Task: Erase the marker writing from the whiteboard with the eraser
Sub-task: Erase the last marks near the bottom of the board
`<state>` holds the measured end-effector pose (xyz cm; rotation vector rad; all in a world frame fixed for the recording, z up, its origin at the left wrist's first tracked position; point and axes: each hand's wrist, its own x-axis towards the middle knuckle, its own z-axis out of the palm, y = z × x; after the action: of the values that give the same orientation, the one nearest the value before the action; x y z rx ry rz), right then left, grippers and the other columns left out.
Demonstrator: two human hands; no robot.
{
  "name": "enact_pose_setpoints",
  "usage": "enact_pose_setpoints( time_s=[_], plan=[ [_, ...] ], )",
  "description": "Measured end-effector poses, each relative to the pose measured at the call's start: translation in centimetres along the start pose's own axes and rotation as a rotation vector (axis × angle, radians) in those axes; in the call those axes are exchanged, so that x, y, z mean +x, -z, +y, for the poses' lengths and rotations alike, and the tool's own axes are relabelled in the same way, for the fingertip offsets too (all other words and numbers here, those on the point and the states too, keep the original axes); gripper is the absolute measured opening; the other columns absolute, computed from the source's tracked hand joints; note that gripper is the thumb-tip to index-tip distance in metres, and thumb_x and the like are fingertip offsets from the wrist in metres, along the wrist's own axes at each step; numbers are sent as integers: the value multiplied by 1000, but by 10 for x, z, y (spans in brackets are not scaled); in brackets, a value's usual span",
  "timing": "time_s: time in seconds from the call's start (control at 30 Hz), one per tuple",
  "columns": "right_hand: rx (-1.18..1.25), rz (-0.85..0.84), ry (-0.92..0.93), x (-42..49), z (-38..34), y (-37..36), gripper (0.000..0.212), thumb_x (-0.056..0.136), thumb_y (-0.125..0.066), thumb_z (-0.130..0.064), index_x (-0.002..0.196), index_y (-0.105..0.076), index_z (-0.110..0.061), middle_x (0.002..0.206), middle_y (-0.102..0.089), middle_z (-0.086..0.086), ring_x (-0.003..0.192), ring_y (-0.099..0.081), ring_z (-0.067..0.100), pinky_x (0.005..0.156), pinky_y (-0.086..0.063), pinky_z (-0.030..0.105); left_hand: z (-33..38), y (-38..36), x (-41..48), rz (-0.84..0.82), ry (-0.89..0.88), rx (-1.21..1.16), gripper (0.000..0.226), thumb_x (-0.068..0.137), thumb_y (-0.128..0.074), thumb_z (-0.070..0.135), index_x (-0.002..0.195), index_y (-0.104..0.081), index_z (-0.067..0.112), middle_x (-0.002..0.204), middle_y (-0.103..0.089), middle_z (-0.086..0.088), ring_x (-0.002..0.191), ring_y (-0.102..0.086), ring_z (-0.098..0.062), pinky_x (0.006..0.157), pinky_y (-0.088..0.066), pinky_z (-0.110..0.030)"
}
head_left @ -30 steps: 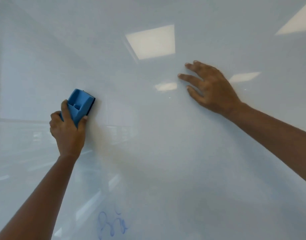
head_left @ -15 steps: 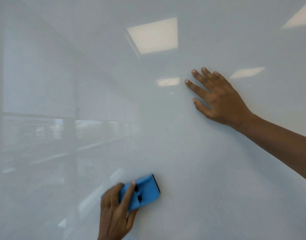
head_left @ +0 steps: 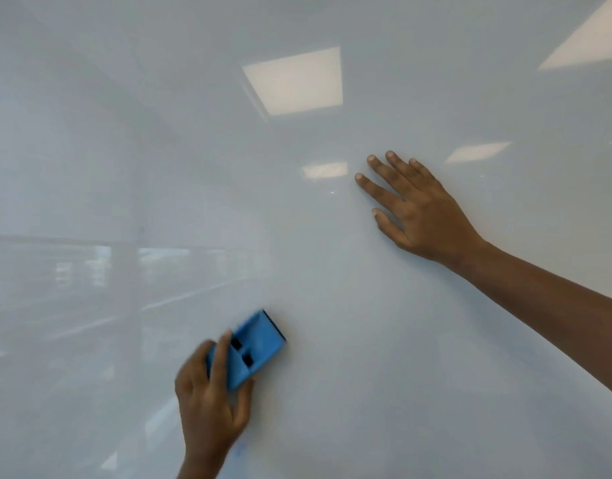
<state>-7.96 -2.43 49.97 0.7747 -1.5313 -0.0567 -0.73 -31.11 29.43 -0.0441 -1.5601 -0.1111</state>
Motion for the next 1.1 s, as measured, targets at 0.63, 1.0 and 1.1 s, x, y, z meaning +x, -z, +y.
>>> enact_pose_setpoints(
  time_s=[0.63,1.0,1.1],
  plan=[
    [10,-15,-17,-4,-3,-1,50,93,-29,-28,139,-39,-10,147,-34,18,136,-29,36,112,-22,48,-14,14,-15,-127,110,0,58,79,-41,31,131,-32,7,114,-46,-21,104,-39,-29,87,-40,-46],
    [12,15,0,-8,-3,-6,50,94,-30,-26,141,-35,-9,148,-30,19,138,-25,38,112,-18,50,-23,28,-165,-525,-730,221,35,97,-17,19,119,-42,30,105,-43,-4,95,-50,-19,88,-40,-35],
    [26,18,5,-9,-3,-8,50,94,-30,-26,142,-33,-10,149,-29,18,138,-23,37,113,-16,50,-35,25,-123,-457,-890,215,43,94,-13,9,127,-36,25,107,-42,-7,96,-43,-22,88,-34,-35]
  ],
)
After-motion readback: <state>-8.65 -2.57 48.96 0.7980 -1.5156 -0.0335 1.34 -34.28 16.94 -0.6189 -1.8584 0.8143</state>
